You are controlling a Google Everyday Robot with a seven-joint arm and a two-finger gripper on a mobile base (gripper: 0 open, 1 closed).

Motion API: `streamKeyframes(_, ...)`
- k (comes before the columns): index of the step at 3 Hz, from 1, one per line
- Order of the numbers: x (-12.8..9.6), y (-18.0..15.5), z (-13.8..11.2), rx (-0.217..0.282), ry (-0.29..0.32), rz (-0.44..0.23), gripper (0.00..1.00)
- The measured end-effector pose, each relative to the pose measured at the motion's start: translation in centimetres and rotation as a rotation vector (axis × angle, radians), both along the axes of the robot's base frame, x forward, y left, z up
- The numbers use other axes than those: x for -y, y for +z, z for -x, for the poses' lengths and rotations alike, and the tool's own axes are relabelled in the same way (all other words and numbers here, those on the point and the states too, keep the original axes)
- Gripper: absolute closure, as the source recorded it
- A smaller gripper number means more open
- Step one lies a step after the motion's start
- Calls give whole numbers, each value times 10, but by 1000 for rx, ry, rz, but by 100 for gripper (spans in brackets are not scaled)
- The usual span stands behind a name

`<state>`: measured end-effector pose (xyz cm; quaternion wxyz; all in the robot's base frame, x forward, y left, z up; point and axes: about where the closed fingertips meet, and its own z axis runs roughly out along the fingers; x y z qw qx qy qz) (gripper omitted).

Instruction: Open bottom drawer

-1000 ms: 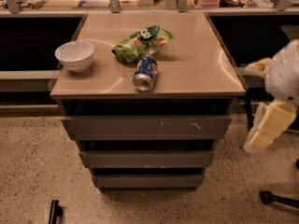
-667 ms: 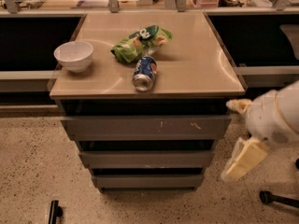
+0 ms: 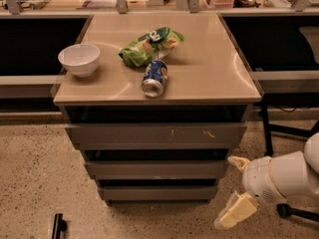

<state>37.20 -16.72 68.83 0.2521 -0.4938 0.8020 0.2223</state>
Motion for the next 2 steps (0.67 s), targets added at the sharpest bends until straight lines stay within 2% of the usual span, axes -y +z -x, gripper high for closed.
streamKeyframes(1,-2,1,2,11,-27,1,0)
streamKeyframes(2,4,-46,9,-7,-133,-49,0)
